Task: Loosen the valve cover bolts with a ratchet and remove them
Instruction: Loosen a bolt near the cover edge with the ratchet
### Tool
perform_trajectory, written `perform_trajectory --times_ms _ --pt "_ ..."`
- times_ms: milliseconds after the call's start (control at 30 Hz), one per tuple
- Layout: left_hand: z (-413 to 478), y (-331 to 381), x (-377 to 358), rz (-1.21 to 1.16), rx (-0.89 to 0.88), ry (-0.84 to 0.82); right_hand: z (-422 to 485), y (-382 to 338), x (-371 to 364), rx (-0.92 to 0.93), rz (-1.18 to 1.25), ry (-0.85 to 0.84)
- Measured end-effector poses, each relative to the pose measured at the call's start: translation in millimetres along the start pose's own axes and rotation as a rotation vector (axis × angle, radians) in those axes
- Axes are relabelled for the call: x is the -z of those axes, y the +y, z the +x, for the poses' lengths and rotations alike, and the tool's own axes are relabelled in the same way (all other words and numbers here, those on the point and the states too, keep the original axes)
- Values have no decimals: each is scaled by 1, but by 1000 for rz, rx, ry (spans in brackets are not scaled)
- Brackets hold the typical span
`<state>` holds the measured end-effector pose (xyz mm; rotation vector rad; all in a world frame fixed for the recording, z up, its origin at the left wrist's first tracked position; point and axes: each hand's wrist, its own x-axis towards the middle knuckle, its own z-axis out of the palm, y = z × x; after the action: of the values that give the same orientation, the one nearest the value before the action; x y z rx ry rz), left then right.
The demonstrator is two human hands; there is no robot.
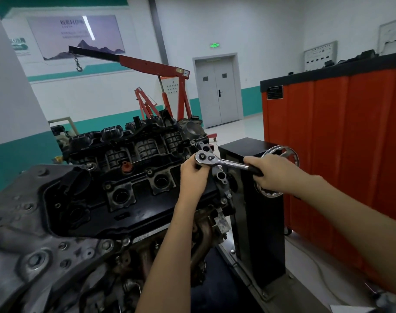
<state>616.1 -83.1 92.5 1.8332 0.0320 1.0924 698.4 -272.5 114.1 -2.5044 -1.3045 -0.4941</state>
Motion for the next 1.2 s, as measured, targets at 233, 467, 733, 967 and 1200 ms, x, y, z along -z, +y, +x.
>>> perform_trajectory --times_ms 233,467,733,967,1200 --pt "-2 -8 -10 -60 22 61 -55 -108 -81 -344 978 125" --pt "1 -5 -5 -79 58 5 -49 -104 -79 -318 927 77" --pt "1 0 -3 6 31 8 -11 -6 -14 -63 106 24" --pt "1 -6 -9 -40 25 67 -54 -113 -81 -362 942 141" --pt "3 -5 -5 -42 76 27 -48 -98 -76 -294 893 82"
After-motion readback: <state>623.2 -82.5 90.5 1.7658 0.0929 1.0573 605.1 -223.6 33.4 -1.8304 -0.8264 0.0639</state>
